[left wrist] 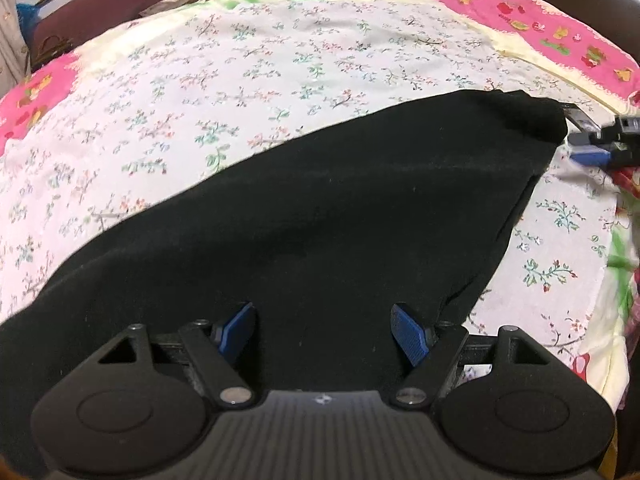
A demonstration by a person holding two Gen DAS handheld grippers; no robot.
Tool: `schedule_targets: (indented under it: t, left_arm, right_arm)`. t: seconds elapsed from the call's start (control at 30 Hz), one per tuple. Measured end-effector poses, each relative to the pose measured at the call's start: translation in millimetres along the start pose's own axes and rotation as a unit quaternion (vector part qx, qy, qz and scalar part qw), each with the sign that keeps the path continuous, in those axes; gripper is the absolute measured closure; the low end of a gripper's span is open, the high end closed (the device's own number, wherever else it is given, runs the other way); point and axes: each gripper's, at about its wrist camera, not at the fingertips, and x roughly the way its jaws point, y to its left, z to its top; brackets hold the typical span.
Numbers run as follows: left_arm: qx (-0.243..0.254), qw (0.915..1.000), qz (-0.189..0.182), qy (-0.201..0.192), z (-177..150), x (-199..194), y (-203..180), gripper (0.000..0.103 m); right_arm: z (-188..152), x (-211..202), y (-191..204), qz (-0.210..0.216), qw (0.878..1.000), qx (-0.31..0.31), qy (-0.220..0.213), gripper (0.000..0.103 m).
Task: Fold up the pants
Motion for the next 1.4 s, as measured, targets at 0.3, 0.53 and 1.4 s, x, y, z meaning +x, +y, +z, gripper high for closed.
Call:
schedule_targets:
  t: [0.3, 0.53, 1.4]
  left_arm:
    - [0.024, 0.9995, -0.018, -0.009, 1, -9, -21, 0.021]
    - [0.013, 0.9996, -0.019, -0.015, -2, -11, -15, 0.021]
    - [0.022, 0.9991, -0.034, -0.014, -12, -21, -27, 0.021]
  right_arm:
    - [-13, 30, 12, -0.018, 0.993, 0.088, -0.082, 0.045]
    - [-46, 37, 25, 0.009, 0.987, 0.152, -0.042, 0.049]
    - [-19, 75, -31, 0.104, 0.933, 0.286, -0.193, 0.095]
